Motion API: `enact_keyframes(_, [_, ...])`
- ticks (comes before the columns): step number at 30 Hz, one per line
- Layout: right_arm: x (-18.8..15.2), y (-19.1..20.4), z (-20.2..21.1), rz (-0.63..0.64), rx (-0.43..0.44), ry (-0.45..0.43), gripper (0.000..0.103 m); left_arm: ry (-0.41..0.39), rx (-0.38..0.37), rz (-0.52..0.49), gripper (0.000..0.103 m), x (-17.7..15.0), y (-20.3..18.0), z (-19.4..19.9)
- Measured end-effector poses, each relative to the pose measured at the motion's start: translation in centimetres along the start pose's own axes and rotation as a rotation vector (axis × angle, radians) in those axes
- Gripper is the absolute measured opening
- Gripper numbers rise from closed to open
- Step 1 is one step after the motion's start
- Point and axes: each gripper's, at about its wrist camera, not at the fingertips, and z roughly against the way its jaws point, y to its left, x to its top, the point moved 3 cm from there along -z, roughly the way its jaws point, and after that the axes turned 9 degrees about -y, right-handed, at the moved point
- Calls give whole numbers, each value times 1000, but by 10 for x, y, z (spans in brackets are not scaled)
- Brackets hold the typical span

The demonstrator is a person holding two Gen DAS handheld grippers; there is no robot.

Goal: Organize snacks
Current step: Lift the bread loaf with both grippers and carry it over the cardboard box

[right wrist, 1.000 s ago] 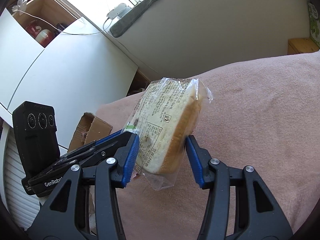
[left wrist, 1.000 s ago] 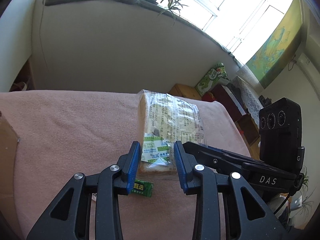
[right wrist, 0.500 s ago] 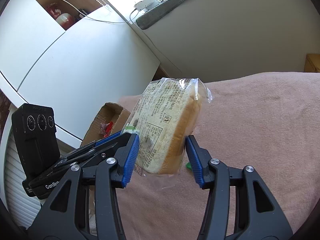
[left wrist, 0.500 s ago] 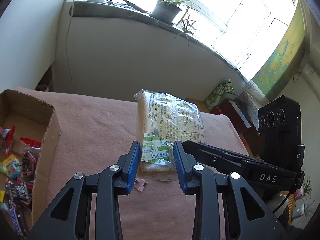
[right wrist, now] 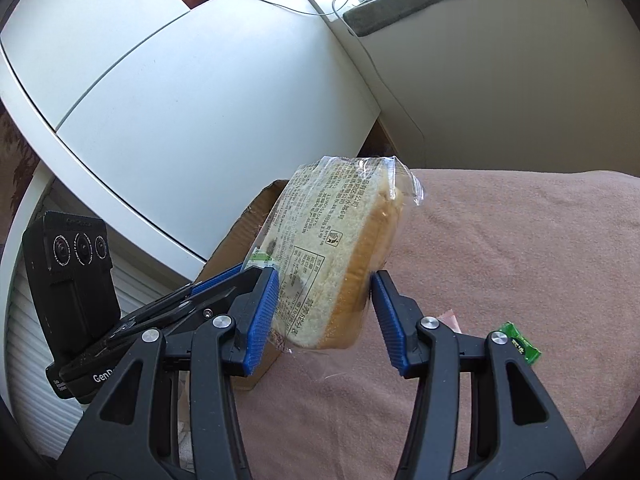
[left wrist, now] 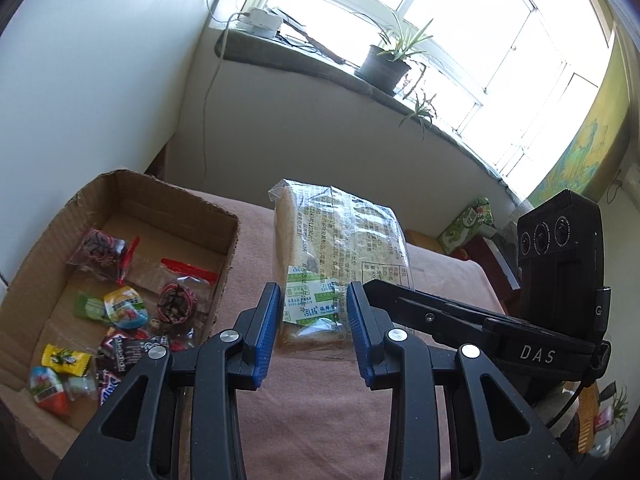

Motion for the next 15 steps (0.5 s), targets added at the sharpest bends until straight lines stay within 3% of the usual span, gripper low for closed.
enact_keyframes(15, [-25,74,-72,80,100,111,52,-52,140,80,31,-9,72,53])
